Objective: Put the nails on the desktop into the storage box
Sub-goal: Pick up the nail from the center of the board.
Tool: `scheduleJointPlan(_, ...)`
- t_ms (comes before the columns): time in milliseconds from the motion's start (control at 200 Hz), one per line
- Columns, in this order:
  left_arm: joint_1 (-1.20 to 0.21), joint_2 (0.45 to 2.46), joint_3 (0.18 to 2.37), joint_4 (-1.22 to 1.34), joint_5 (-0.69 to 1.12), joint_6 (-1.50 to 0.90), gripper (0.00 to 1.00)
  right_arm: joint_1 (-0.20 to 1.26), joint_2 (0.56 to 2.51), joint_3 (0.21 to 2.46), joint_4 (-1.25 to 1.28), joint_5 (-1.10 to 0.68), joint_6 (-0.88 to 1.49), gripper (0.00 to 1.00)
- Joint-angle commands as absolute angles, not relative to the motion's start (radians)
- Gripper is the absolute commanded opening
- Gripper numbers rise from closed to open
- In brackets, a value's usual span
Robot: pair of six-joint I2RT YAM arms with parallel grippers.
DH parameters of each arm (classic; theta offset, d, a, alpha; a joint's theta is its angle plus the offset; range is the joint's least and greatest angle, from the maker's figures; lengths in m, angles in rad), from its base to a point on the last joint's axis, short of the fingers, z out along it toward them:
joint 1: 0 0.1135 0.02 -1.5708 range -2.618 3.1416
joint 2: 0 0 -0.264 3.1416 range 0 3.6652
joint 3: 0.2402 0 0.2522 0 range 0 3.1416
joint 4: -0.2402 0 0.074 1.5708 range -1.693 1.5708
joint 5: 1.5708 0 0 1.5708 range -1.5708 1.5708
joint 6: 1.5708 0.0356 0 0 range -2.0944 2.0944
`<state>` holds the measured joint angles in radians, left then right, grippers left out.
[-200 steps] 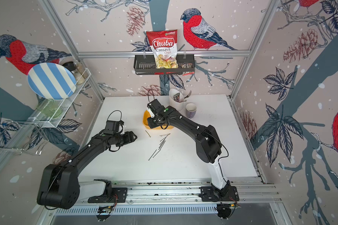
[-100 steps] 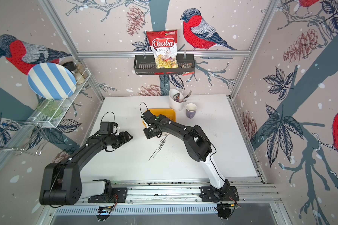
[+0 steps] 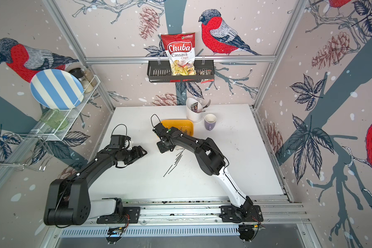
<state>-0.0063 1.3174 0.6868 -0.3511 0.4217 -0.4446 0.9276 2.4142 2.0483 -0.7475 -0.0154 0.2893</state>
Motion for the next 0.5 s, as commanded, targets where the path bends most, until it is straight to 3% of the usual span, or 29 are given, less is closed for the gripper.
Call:
scheduleJointPlan(0,-0.001,1.324,0.686,-0.345,0.438,-0.427,0.74,0.928,2.452,2.093,-0.819,0.026,0.275,0.44)
scheduleJointPlan(210,0.000,1.337,0.688,-0.345,0.448,-0.416,0.74,0.946,2.490,2.112,-0.836,0.035,0.270,0.33)
scheduleJointPlan(495,0.000,1.351,0.686,-0.337,0.456,-0.407,0.75,0.976,2.500,2.114,-0.880,0.069,0.246,0.07)
